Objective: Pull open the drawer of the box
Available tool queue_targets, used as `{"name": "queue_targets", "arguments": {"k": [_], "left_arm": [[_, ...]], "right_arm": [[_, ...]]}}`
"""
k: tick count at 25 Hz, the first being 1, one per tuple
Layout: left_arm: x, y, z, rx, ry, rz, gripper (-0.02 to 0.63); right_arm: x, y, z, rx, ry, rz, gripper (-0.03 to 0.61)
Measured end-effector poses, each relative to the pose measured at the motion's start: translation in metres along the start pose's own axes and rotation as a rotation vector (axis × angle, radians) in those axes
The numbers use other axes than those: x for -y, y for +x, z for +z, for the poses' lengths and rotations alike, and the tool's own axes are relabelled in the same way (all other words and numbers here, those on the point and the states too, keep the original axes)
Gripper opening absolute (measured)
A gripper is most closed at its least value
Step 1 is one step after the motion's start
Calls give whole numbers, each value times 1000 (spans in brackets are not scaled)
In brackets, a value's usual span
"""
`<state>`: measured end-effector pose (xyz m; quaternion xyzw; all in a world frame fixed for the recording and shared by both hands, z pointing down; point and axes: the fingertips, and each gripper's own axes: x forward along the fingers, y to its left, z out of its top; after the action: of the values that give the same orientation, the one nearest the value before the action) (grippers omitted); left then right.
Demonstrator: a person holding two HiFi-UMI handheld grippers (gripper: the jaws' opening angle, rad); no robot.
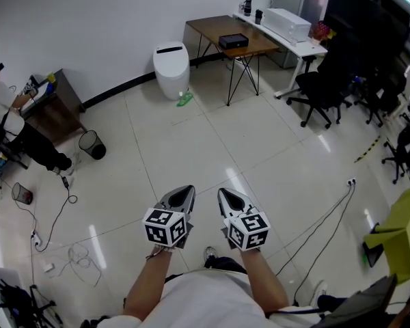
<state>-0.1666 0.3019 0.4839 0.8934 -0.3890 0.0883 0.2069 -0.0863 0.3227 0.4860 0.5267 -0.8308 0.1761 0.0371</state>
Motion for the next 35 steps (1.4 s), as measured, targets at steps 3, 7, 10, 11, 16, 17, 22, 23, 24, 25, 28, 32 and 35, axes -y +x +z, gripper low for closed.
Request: {"name": "queue_targets", "arguments": {"k": [3, 7, 10, 11, 16, 17, 22, 23, 24, 25, 28, 32, 35], "left_arm": [[6, 18, 5, -2, 13, -2, 2], [9, 39, 12, -9, 15, -6, 2], [11, 51, 15, -9, 17, -5, 2], [11, 54, 16, -9, 17, -7, 2], [7, 67, 24, -16, 13, -20, 2], [5, 70, 26, -17, 12, -21, 2], [1, 93, 31, -23, 9, -55, 2], [1, 99, 32, -22, 6, -63, 2], [1, 104, 33, -20, 5, -69, 2], [0, 109, 35, -17, 5, -75, 2], [0, 128, 46, -7, 7, -87, 2], [-4, 149, 63, 6, 15, -101, 2], [-16, 167, 71, 2, 13, -110, 2]], "right_arm": [[21, 3, 7, 1, 1, -7, -14], [43, 9, 16, 3, -5, -16, -14], [59, 12, 20, 8, -3, -23, -14], [63, 14, 20, 9, 3, -26, -14], [81, 20, 29, 9, 2, -75, -14], [86, 22, 31, 10, 3, -84, -14], [105, 30, 36, 16, 11, -114, -14], [110, 31, 36, 16, 11, -119, -14], [114, 33, 37, 16, 9, -124, -14], [119, 35, 38, 17, 7, -129, -14], [136, 43, 44, 10, 2, -137, -14], [153, 59, 54, 6, -16, -148, -14], [165, 76, 65, 9, -22, -159, -14]]}}
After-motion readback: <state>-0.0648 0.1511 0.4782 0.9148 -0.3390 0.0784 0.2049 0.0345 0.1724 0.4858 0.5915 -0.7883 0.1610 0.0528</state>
